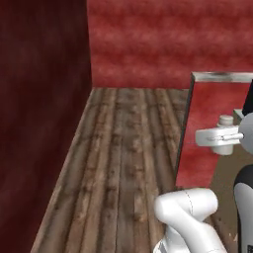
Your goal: Retrieve the shaker from the cabinet and place it next the steak on a plate on the dining table.
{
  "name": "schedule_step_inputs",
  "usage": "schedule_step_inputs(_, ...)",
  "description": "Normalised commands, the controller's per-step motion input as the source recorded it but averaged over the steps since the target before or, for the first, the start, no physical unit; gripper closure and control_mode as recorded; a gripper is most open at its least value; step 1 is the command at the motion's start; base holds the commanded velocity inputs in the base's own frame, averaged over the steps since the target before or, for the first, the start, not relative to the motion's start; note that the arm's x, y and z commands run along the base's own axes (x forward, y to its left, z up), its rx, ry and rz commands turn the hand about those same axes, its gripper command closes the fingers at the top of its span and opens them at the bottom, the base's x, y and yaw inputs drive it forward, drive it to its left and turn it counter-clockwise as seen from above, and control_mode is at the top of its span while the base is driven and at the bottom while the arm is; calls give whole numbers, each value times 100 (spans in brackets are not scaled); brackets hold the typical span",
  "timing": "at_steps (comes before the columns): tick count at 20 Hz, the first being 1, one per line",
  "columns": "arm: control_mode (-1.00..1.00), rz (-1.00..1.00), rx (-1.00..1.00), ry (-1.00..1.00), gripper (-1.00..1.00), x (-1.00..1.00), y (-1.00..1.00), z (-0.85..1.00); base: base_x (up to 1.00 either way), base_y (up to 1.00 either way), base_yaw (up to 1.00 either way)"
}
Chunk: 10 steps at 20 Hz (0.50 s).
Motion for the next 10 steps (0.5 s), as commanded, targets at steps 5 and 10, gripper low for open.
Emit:
schedule_step_inputs(5,100,0,0,0,100,0,0,0,55,67,-82)
schedule_step_inputs(10,100,0,0,0,100,0,0,0,97,96,-61)
